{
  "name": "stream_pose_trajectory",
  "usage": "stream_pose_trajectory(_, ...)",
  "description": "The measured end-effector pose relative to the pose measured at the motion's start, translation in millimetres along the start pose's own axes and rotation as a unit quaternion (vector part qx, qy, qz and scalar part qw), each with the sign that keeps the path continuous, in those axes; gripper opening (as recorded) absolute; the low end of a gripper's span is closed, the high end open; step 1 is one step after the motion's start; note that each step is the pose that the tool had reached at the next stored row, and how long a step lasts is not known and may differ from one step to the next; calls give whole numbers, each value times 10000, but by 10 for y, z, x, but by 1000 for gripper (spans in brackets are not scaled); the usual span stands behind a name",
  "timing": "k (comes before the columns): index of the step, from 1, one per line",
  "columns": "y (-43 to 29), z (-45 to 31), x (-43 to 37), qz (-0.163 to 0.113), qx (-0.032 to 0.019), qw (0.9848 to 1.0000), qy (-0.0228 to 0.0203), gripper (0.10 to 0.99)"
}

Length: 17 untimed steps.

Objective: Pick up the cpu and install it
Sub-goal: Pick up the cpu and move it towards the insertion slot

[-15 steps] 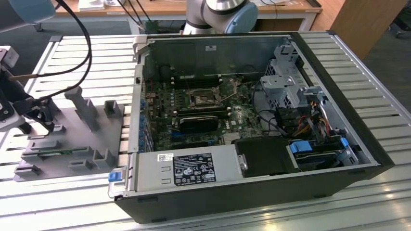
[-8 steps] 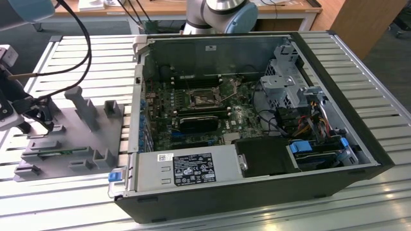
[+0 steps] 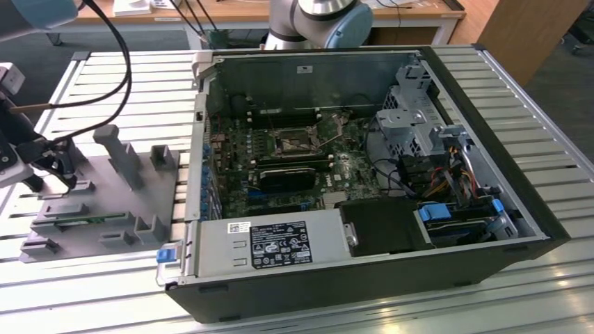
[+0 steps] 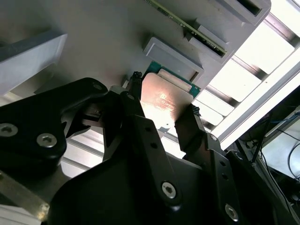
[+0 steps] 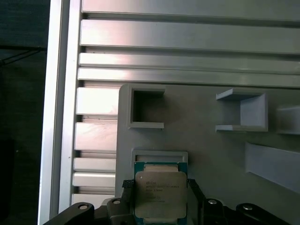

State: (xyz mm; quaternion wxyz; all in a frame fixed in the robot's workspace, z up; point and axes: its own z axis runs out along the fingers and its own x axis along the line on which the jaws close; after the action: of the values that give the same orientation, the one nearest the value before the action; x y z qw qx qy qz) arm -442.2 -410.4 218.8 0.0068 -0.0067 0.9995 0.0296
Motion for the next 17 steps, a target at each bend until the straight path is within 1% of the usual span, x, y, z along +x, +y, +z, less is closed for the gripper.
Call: stream_pose_trajectory(17,4,-56,-1,0,0,10000,0,537)
